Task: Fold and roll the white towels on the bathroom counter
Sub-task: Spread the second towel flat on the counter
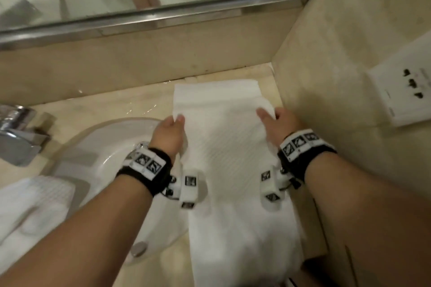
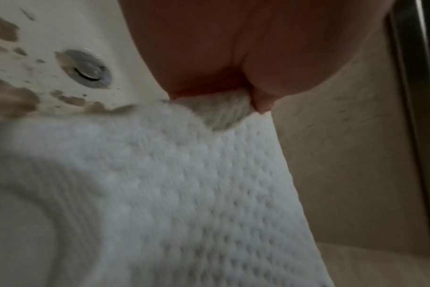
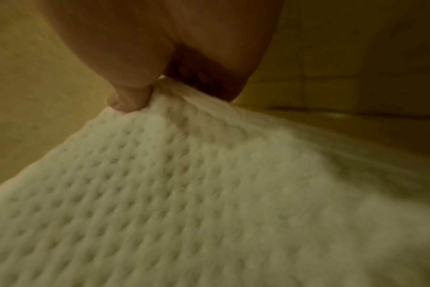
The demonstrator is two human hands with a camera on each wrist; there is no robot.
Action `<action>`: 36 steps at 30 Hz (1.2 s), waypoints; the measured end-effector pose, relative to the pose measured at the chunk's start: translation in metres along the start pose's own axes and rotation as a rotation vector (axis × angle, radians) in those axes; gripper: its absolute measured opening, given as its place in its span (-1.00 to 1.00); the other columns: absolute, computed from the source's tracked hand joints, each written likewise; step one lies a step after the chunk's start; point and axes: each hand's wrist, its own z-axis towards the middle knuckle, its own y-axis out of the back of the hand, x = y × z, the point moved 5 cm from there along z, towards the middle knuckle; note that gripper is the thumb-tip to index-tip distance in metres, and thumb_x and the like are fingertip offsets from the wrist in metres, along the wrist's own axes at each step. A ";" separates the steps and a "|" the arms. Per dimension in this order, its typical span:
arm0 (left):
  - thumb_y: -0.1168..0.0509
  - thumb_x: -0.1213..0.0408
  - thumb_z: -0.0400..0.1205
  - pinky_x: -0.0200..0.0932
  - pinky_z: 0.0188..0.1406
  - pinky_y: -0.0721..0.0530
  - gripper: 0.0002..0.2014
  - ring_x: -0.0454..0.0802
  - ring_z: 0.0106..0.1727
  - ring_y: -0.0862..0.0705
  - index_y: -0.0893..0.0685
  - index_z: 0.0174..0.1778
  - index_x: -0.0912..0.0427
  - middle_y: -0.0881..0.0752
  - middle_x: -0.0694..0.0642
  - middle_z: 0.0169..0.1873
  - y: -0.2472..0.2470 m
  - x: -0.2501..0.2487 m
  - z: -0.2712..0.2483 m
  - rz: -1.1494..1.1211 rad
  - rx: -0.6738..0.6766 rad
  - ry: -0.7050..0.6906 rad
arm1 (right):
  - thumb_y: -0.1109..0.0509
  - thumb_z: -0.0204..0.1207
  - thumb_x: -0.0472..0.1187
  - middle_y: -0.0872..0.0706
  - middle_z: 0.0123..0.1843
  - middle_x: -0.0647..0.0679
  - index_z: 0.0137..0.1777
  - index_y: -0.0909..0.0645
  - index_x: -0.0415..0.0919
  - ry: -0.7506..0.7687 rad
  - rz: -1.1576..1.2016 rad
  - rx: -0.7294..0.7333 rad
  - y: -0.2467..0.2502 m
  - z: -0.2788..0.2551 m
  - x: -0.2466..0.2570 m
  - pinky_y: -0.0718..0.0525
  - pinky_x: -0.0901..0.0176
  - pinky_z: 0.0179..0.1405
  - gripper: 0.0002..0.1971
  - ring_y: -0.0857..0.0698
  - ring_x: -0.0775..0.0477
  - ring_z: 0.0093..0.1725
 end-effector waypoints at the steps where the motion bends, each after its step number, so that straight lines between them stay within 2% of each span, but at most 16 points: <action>1: -0.13 -0.05 0.82 0.18 0.57 -0.48 -0.47 0.28 0.47 -0.60 -0.57 0.52 0.30 -0.65 0.30 0.45 0.003 -0.012 0.007 0.009 -0.018 -0.022 | -0.36 0.59 0.25 -0.76 -0.04 -0.04 0.04 -0.64 -0.11 0.025 0.061 -0.051 0.009 0.004 0.011 -0.57 0.14 -0.02 -0.60 -0.71 -0.14 -0.05; 4: -0.11 -0.12 0.80 0.11 0.48 -0.54 -0.41 0.30 0.43 -0.62 -0.56 0.50 0.33 -0.65 0.30 0.44 0.010 -0.036 0.025 0.054 -0.153 -0.021 | -0.28 0.68 0.13 -0.70 -0.05 -0.02 0.12 -0.63 -0.15 0.045 0.112 -0.207 0.027 0.011 0.031 -0.44 0.21 -0.06 -0.66 -0.65 -0.11 -0.04; 7: -0.26 -0.17 0.71 0.06 0.50 -0.48 -0.21 0.32 0.53 -0.53 -0.26 0.67 0.35 -0.48 0.34 0.58 0.014 -0.018 0.018 0.095 -0.245 0.128 | -0.20 0.73 0.02 -0.66 -0.05 -0.13 0.08 -0.65 -0.23 0.002 -0.086 -0.146 0.017 0.001 0.012 -0.40 0.18 -0.09 -0.66 -0.59 -0.14 -0.08; 9: -0.34 -0.19 0.67 0.03 0.50 -0.47 -0.06 0.31 0.58 -0.49 -0.13 0.71 0.43 -0.42 0.35 0.63 0.009 0.012 0.003 0.128 -0.145 0.185 | -0.22 0.71 0.00 -0.72 0.03 -0.17 0.04 -0.64 -0.19 -0.025 -0.132 -0.106 0.007 -0.015 -0.018 -0.45 0.17 -0.06 -0.72 -0.62 -0.17 -0.06; 11: -0.39 -0.35 0.52 0.04 0.34 -0.62 -0.02 0.30 0.41 -0.65 -0.44 0.57 0.46 -0.64 0.36 0.45 0.000 0.051 -0.013 0.176 0.013 0.218 | -0.26 0.66 0.04 -0.74 0.04 -0.13 -0.01 -0.59 -0.09 -0.074 -0.118 -0.060 -0.001 -0.038 -0.055 -0.49 0.16 -0.03 -0.78 -0.64 -0.16 -0.07; 13: -0.41 -0.39 0.46 0.00 0.08 -0.71 -0.22 0.23 0.10 -0.78 -0.73 0.17 0.34 -0.81 0.28 0.10 -0.007 0.082 -0.034 0.247 0.147 0.240 | -0.33 0.62 0.12 -0.76 -0.01 -0.04 -0.02 -0.60 -0.06 -0.125 -0.077 -0.028 -0.009 -0.062 -0.086 -0.57 0.16 -0.02 -0.75 -0.70 -0.15 -0.05; 15: -0.42 -0.26 0.58 -0.09 -0.18 -0.63 -0.45 0.13 -0.14 -0.74 -0.74 -0.09 0.28 -0.80 0.17 -0.13 -0.013 0.098 -0.055 0.349 0.224 0.218 | -0.42 0.52 0.23 -0.77 -0.04 0.04 0.00 -0.60 -0.01 -0.156 -0.010 -0.018 -0.015 -0.084 -0.108 -0.68 0.11 0.01 -0.68 -0.74 -0.08 -0.06; 16: -0.40 -0.19 0.63 -0.08 -0.18 -0.63 -0.49 0.12 -0.15 -0.73 -0.75 -0.09 0.29 -0.79 0.17 -0.14 -0.016 0.103 -0.062 0.404 0.246 0.185 | -0.46 0.47 0.27 -0.75 -0.05 0.08 0.02 -0.57 0.01 -0.162 0.011 0.008 -0.018 -0.093 -0.114 -0.71 0.09 -0.01 -0.63 -0.74 -0.04 -0.07; 18: -0.36 -0.11 0.69 0.00 0.03 -0.69 -0.52 0.18 -0.06 -0.75 -0.75 -0.03 0.34 -0.80 0.20 -0.07 -0.017 0.106 -0.068 0.453 0.248 0.136 | -0.51 0.44 0.28 -0.70 -0.04 0.14 0.07 -0.53 0.01 -0.160 -0.024 0.117 -0.023 -0.104 -0.119 -0.66 0.15 -0.08 -0.58 -0.71 0.02 -0.09; 21: -0.28 0.01 0.77 0.01 0.13 -0.65 -0.60 0.23 0.04 -0.74 -0.75 -0.02 0.34 -0.80 0.24 0.01 -0.012 0.100 -0.067 0.435 0.234 0.122 | -0.50 0.52 0.19 -0.74 0.02 0.06 0.11 -0.61 -0.03 -0.105 -0.076 0.225 -0.026 -0.108 -0.115 -0.60 0.19 -0.03 -0.65 -0.68 -0.01 -0.07; 24: -0.17 0.10 0.82 0.04 0.20 -0.62 -0.61 0.31 0.16 -0.73 -0.76 0.12 0.36 -0.78 0.32 0.11 -0.005 0.097 -0.063 0.455 0.216 0.123 | -0.57 0.47 0.12 -0.73 -0.09 0.10 0.01 -0.62 -0.04 -0.067 0.009 0.204 -0.024 -0.107 -0.110 -0.60 0.18 -0.13 -0.69 -0.70 0.03 -0.13; 27: -0.07 0.17 0.83 0.13 0.31 -0.66 -0.58 0.36 0.22 -0.71 -0.72 0.15 0.43 -0.74 0.41 0.20 -0.002 0.106 -0.061 0.456 0.233 0.172 | -0.61 0.41 0.11 -0.74 -0.18 -0.02 -0.12 -0.58 -0.08 0.004 0.054 0.153 -0.026 -0.105 -0.108 -0.65 0.06 -0.18 -0.67 -0.69 -0.06 -0.22; 29: -0.14 0.13 0.78 0.15 0.21 -0.70 -0.63 0.32 0.13 -0.73 -0.69 0.17 0.37 -0.76 0.33 0.14 0.000 0.109 -0.063 0.438 0.164 0.168 | -0.60 0.46 0.04 -0.79 -0.17 0.03 -0.11 -0.62 -0.04 0.015 0.149 0.193 -0.031 -0.108 -0.107 -0.69 0.05 -0.11 -0.75 -0.75 -0.03 -0.16; 31: -0.30 0.07 0.70 0.00 0.00 -0.61 -0.70 0.19 0.04 -0.67 -0.53 0.20 0.22 -0.68 0.12 0.04 0.001 0.109 -0.072 0.408 0.101 0.185 | -0.54 0.54 0.02 -0.82 -0.10 0.15 0.00 -0.70 0.00 0.003 0.218 0.238 -0.034 -0.110 -0.106 -0.71 0.15 -0.06 -0.84 -0.78 0.08 -0.08; 33: -0.41 0.06 0.63 -0.11 -0.14 -0.52 -0.66 0.15 0.02 -0.67 -0.52 0.14 0.20 -0.63 0.05 -0.06 -0.002 0.108 -0.078 0.436 0.116 0.171 | -0.44 0.60 0.12 -0.77 -0.19 0.19 -0.03 -0.74 -0.11 -0.007 0.191 0.258 -0.034 -0.111 -0.105 -0.62 0.24 -0.17 -0.72 -0.73 0.11 -0.21; 36: -0.41 0.04 0.60 -0.14 -0.43 -0.46 -0.64 0.23 -0.05 -0.76 -0.71 0.00 0.33 -0.78 0.21 -0.10 -0.012 0.111 -0.074 0.581 0.224 0.086 | -0.39 0.61 0.19 -0.51 -0.39 -0.03 -0.25 -0.61 -0.31 -0.067 0.069 0.199 -0.034 -0.107 -0.110 -0.42 0.17 -0.34 -0.49 -0.49 0.00 -0.37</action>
